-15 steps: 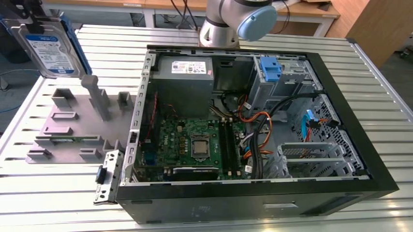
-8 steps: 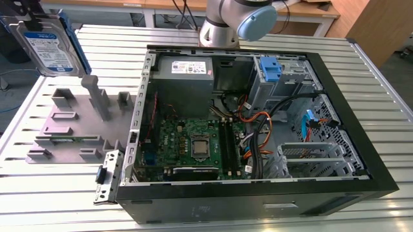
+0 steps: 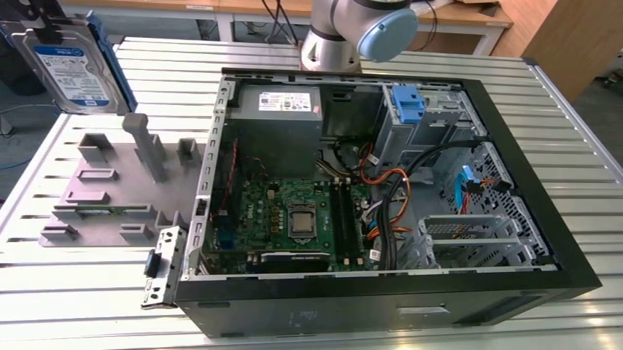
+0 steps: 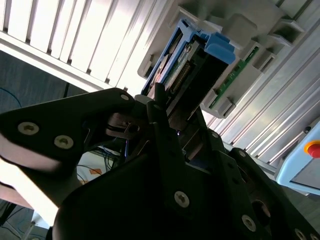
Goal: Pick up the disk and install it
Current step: 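Pick up the disk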
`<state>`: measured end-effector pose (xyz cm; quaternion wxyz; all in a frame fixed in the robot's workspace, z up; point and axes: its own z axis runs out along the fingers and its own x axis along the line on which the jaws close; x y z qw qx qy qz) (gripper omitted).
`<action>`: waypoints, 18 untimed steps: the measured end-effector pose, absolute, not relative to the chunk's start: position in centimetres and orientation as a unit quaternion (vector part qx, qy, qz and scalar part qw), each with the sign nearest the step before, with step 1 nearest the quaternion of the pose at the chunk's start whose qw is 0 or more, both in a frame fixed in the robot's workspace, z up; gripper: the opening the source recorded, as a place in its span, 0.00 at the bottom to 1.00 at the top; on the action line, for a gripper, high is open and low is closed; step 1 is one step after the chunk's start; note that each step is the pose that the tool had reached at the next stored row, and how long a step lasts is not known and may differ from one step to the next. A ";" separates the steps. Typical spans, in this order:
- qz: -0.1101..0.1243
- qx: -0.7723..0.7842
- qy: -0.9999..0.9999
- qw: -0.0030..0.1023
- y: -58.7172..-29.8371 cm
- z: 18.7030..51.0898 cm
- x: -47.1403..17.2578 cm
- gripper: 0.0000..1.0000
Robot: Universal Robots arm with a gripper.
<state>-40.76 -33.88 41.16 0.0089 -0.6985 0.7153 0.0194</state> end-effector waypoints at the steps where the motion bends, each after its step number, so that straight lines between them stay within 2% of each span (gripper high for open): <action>1: 0.019 -0.698 0.715 0.009 -33.9 41.2 -40.8 0.35; 18: 0.019 -0.698 0.715 0.009 -33.9 41.9 -40.8 0.35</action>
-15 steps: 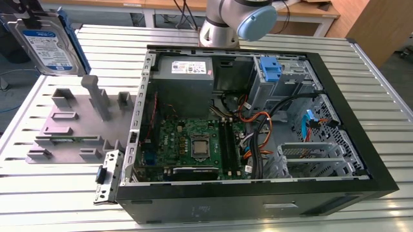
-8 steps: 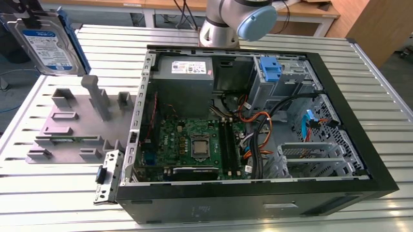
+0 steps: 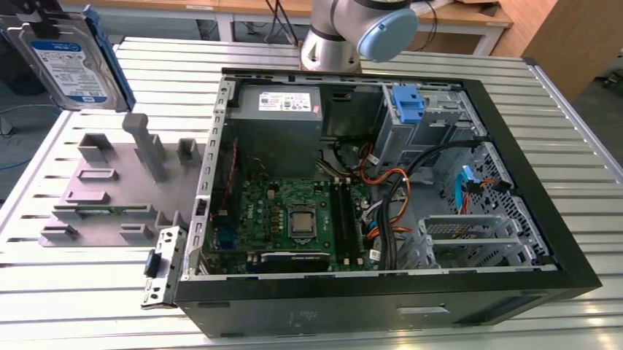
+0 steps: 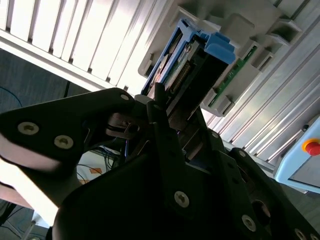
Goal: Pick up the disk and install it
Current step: 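Pick up the disk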
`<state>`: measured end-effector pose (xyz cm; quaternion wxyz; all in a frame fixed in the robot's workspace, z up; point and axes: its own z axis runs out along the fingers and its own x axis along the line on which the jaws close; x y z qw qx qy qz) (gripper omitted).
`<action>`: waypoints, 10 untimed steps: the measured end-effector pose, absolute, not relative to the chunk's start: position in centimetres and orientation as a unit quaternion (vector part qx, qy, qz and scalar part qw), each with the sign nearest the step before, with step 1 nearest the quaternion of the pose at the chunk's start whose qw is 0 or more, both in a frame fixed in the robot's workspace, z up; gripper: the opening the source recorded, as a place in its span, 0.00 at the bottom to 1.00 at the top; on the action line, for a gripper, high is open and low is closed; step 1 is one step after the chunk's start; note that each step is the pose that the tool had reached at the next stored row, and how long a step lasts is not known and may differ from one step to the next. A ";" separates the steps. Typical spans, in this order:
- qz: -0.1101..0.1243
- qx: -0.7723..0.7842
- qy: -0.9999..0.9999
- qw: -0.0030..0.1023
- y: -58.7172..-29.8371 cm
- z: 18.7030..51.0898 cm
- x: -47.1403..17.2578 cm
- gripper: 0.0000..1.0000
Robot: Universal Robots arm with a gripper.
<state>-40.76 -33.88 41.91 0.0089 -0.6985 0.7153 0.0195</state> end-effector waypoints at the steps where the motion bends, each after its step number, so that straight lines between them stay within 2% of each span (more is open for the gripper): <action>1: 0.019 -0.698 0.715 0.009 -33.9 42.1 -40.8 0.35; 10: 0.019 -0.698 0.715 0.009 -33.9 43.2 -40.8 0.35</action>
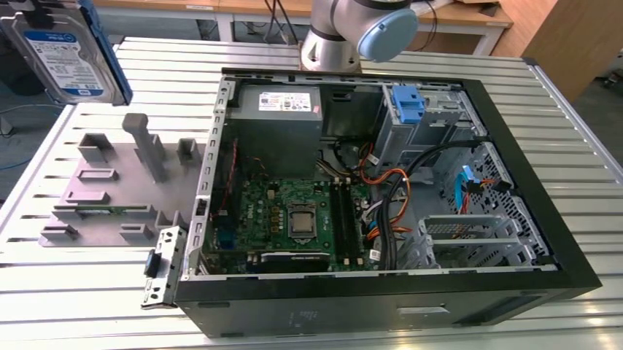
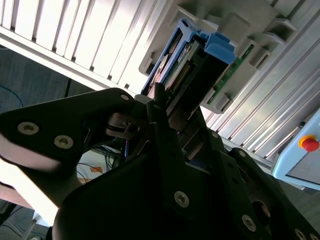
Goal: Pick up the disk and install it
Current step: 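Pick up the disk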
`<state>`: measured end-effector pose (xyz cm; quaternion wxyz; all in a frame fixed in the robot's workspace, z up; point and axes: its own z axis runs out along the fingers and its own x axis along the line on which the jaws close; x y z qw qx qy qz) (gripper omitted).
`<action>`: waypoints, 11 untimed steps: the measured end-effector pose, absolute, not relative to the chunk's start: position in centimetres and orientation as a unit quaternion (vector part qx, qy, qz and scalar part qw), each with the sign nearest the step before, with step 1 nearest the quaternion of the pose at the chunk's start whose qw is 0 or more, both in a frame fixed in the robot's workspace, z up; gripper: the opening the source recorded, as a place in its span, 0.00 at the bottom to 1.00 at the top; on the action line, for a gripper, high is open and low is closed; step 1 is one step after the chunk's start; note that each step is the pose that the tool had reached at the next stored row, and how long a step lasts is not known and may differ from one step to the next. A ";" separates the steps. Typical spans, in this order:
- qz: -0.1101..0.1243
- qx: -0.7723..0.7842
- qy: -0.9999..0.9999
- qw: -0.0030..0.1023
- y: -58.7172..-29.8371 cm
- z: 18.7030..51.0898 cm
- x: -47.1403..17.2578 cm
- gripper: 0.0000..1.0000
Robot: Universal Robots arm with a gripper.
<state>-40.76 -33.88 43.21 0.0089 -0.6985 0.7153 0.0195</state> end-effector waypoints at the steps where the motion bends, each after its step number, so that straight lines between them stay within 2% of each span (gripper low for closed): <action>1: 0.019 -0.698 0.715 0.009 -33.9 43.4 -40.8 0.35; 11: 0.019 -0.698 0.715 0.009 -33.9 45.3 -40.8 0.35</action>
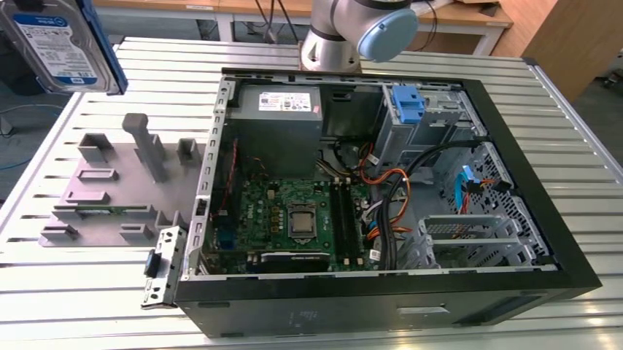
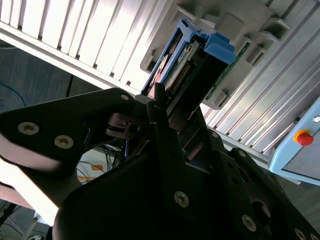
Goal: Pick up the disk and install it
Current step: 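Pick up the disk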
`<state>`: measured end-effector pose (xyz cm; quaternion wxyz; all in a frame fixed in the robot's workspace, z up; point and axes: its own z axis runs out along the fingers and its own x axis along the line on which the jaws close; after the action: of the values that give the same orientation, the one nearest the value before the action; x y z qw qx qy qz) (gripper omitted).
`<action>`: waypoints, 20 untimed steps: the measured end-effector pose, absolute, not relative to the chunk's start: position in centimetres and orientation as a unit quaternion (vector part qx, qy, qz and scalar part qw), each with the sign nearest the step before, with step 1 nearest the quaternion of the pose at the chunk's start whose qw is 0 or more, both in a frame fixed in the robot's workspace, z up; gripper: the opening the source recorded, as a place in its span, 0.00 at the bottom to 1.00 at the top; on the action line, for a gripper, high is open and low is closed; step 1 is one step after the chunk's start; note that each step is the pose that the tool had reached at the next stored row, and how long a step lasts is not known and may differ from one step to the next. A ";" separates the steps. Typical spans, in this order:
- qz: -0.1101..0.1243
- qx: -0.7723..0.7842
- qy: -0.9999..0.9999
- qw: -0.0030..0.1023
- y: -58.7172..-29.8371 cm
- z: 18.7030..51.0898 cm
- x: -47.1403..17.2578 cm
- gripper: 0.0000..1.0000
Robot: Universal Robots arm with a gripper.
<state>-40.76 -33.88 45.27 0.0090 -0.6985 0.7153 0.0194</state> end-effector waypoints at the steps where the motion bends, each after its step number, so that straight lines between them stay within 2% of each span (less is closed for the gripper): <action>1: 0.019 -0.698 0.715 0.009 -33.9 45.4 -40.8 0.35; 11: 0.019 -0.698 0.715 0.009 -33.9 47.3 -40.8 0.35; 20: 0.019 -0.698 0.715 0.009 -33.9 47.4 -40.8 0.35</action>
<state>-40.76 -33.88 47.38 0.0089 -0.6985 0.7153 0.0194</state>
